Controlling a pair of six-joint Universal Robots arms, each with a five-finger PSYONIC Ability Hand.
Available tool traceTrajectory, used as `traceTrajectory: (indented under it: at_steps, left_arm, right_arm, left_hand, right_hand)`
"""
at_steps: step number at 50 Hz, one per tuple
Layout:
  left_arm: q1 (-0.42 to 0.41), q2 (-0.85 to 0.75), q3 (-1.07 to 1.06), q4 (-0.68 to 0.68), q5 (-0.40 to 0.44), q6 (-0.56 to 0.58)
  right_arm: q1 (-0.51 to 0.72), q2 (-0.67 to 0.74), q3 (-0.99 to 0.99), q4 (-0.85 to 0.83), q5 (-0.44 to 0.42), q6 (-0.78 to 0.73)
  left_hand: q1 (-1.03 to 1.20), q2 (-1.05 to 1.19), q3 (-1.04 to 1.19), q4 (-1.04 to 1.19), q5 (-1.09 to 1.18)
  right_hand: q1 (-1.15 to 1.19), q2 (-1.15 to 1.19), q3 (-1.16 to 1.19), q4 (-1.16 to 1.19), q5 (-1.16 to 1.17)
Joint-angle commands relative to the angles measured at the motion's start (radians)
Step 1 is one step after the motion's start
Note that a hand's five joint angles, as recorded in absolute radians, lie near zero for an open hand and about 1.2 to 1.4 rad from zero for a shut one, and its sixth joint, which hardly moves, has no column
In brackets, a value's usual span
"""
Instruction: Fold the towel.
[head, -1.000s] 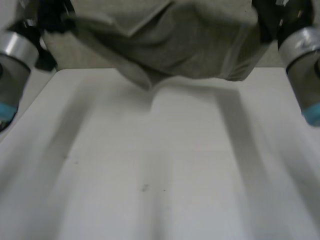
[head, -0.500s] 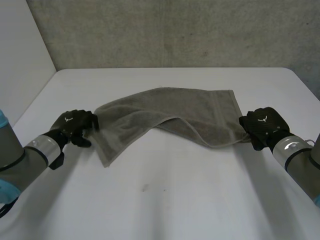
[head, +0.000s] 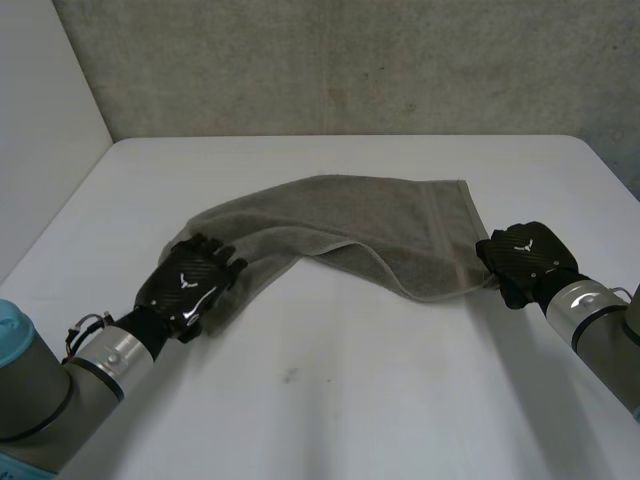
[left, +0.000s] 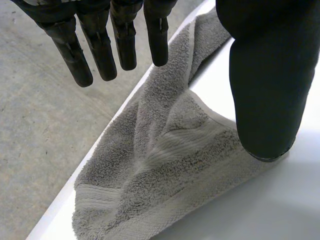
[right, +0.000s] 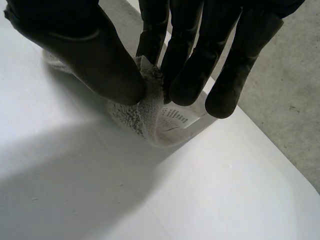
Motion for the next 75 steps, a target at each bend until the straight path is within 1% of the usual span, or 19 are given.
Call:
traceTrajectory:
  at_steps: [1,7,9,10,12,13,15,16,17,18,20,28,34,40,48,55,62,72,75]
  left_arm:
    - [-0.027,-0.024,0.020,-0.049,-0.014,0.016]
    - [-0.056,-0.041,0.060,-0.106,-0.015,-0.004]
    - [-0.075,-0.051,0.100,-0.162,-0.023,-0.047]
    - [-0.075,-0.051,0.100,-0.163,-0.023,-0.047]
    - [-0.085,-0.074,0.144,-0.224,-0.063,-0.095]
    - [-0.085,-0.075,0.145,-0.224,-0.063,-0.095]
    - [-0.099,-0.096,0.193,-0.280,-0.122,-0.130]
    - [-0.099,-0.096,0.194,-0.281,-0.123,-0.130]
    - [-0.104,-0.105,0.213,-0.305,-0.150,-0.138]
    - [-0.104,-0.105,0.214,-0.305,-0.150,-0.138]
    - [-0.107,-0.116,0.243,-0.330,-0.190,-0.153]
    - [-0.130,-0.124,0.275,-0.331,-0.245,-0.211]
    - [-0.148,-0.153,0.298,-0.333,-0.290,-0.210]
    - [-0.148,-0.171,0.309,-0.336,-0.295,-0.210]
    - [-0.150,-0.197,0.335,-0.334,-0.296,-0.208]
    - [-0.150,-0.220,0.362,-0.339,-0.299,-0.208]
    - [-0.150,-0.236,0.384,-0.339,-0.324,-0.207]
    - [-0.150,-0.257,0.434,-0.339,-0.334,-0.207]
    - [-0.150,-0.262,0.447,-0.339,-0.341,-0.207]
  right_arm:
    - [0.000,0.000,0.006,-0.011,0.000,-0.003]
    - [0.000,0.002,0.006,-0.012,0.000,-0.003]
    - [0.000,0.003,0.008,-0.012,0.000,-0.003]
    - [0.000,0.003,0.008,-0.012,0.000,-0.003]
    - [0.000,0.003,0.008,-0.012,0.000,-0.003]
    - [0.000,0.003,0.008,-0.012,0.000,-0.003]
    - [0.000,0.003,0.008,-0.012,0.000,-0.003]
    - [0.000,0.003,0.008,-0.012,0.000,-0.003]
    - [0.000,0.003,0.008,-0.012,0.000,-0.003]
    - [0.000,0.003,0.008,-0.012,0.000,-0.003]
    - [0.000,0.005,0.008,-0.012,0.000,-0.003]
    - [0.000,0.009,0.008,-0.014,-0.002,-0.005]
    - [0.000,0.011,0.011,-0.020,0.000,-0.005]
    - [0.000,0.009,0.017,-0.034,-0.002,-0.006]
    - [0.000,0.014,0.017,-0.038,-0.002,-0.006]
    - [0.000,0.015,0.017,-0.038,-0.002,-0.008]
    - [0.000,0.017,0.017,-0.043,-0.002,-0.008]
    - [0.000,0.018,0.017,-0.046,-0.002,-0.009]
    - [0.000,0.018,0.017,-0.046,-0.002,-0.016]
  left_hand:
    - [0.052,0.057,0.057,0.056,0.054]
    - [0.055,0.060,0.060,0.058,0.057]
    - [0.064,0.068,0.069,0.067,0.065]
    - [0.064,0.068,0.069,0.067,0.065]
    - [0.079,0.083,0.084,0.082,0.080]
    - [0.079,0.083,0.084,0.082,0.080]
    - [0.093,0.098,0.098,0.097,0.095]
    - [0.093,0.098,0.098,0.097,0.095]
    - [0.096,0.101,0.101,0.100,0.098]
    - [0.096,0.101,0.101,0.100,0.098]
    - [0.096,0.101,0.101,0.100,0.098]
    - [0.129,0.133,0.134,0.132,0.130]
    - [0.152,0.157,0.157,0.155,0.153]
    - [0.184,0.189,0.189,0.188,0.186]
    - [0.337,0.341,0.342,0.340,0.338]
    - [0.369,0.374,0.374,0.373,0.371]
    - [0.402,0.406,0.407,0.405,0.403]
    - [0.598,0.603,0.603,0.601,0.599]
    - [0.625,0.629,0.630,0.628,0.626]
  right_hand:
    - [0.079,0.093,0.062,0.060,0.064]
    - [0.079,0.093,0.062,0.060,0.064]
    - [0.079,0.093,0.062,0.060,0.064]
    - [0.079,0.093,0.062,0.060,0.064]
    - [0.079,0.093,0.062,0.060,0.064]
    - [0.079,0.093,0.062,0.060,0.064]
    - [0.079,0.093,0.062,0.060,0.064]
    - [0.079,0.093,0.062,0.060,0.064]
    - [0.079,0.093,0.062,0.060,0.064]
    - [0.079,0.093,0.062,0.060,0.064]
    - [0.079,0.093,0.062,0.060,0.064]
    - [0.079,0.093,0.062,0.060,0.064]
    - [0.079,0.093,0.062,0.060,0.064]
    - [0.079,0.093,0.062,0.060,0.064]
    - [0.079,0.093,0.062,0.060,0.064]
    - [0.079,0.093,0.062,0.060,0.064]
    - [0.079,0.093,0.062,0.060,0.064]
    - [0.079,0.093,0.062,0.060,0.064]
    - [0.079,0.093,0.062,0.060,0.064]
